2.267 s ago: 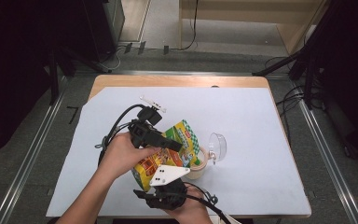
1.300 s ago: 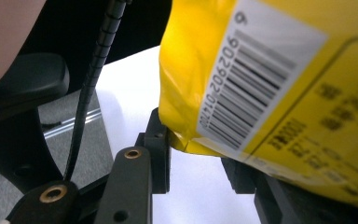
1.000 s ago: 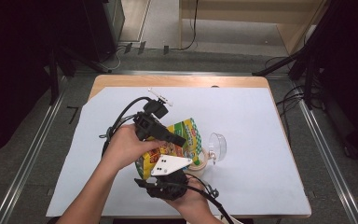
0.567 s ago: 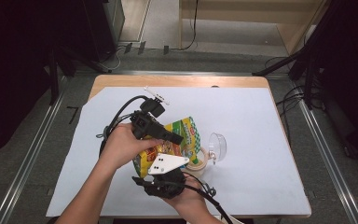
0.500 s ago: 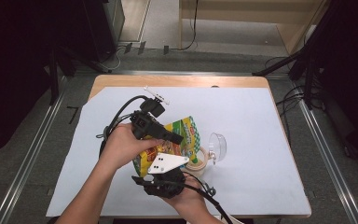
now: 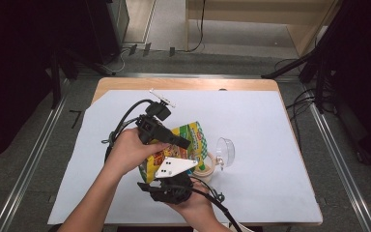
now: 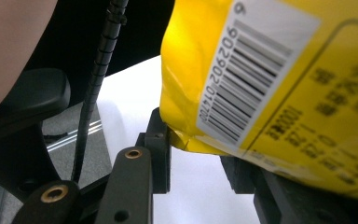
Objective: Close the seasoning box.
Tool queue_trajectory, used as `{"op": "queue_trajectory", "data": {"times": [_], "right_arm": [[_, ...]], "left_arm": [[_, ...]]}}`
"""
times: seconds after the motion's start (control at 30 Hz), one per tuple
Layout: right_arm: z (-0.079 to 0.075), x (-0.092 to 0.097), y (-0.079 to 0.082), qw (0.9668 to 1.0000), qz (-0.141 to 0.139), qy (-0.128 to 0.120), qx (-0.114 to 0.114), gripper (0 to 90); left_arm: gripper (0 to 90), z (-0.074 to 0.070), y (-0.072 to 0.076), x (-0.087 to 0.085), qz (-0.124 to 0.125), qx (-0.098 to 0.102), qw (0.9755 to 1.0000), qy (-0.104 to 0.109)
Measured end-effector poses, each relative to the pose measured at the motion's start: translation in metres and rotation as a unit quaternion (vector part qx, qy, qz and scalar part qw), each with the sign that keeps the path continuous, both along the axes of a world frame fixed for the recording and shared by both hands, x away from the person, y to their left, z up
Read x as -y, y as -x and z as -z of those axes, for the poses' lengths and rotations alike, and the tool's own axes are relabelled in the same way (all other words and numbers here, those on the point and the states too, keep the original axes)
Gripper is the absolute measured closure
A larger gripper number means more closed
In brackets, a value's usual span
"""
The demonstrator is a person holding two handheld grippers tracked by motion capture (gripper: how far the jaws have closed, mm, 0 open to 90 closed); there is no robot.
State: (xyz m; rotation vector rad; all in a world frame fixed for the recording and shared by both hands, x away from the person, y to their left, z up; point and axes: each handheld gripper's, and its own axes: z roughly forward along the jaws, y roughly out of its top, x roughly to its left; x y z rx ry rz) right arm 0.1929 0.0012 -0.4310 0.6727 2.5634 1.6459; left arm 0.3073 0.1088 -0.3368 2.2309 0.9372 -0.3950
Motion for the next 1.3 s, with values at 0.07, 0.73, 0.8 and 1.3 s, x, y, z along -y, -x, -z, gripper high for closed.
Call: {"op": "queue_trajectory", "data": {"times": [0.07,0.73,0.8,1.3], "right_arm": [[-0.0004,0.0002,-0.0002,1.0,0.0,0.0,-0.003,68.0],[-0.0003,0.003,0.001,1.0,0.003,0.004,-0.007,68.0],[-0.0006,0.0031,0.001,1.0,0.003,0.003,-0.008,68.0],[-0.0029,0.0033,0.0016,0.9999,0.002,0.001,-0.01,67.9]], "left_arm": [[67.6,-0.0001,-0.0004,0.0001,0.001,-0.001,1.0,0.002],[65.1,0.0024,-0.0003,0.0027,0.01,-0.002,0.9999,0.005],[64.8,0.0021,-0.0004,0.003,0.01,0.001,0.9999,0.003],[62.0,0.0008,0.0005,0.0022,0.009,-0.001,0.9999,0.01]]}}
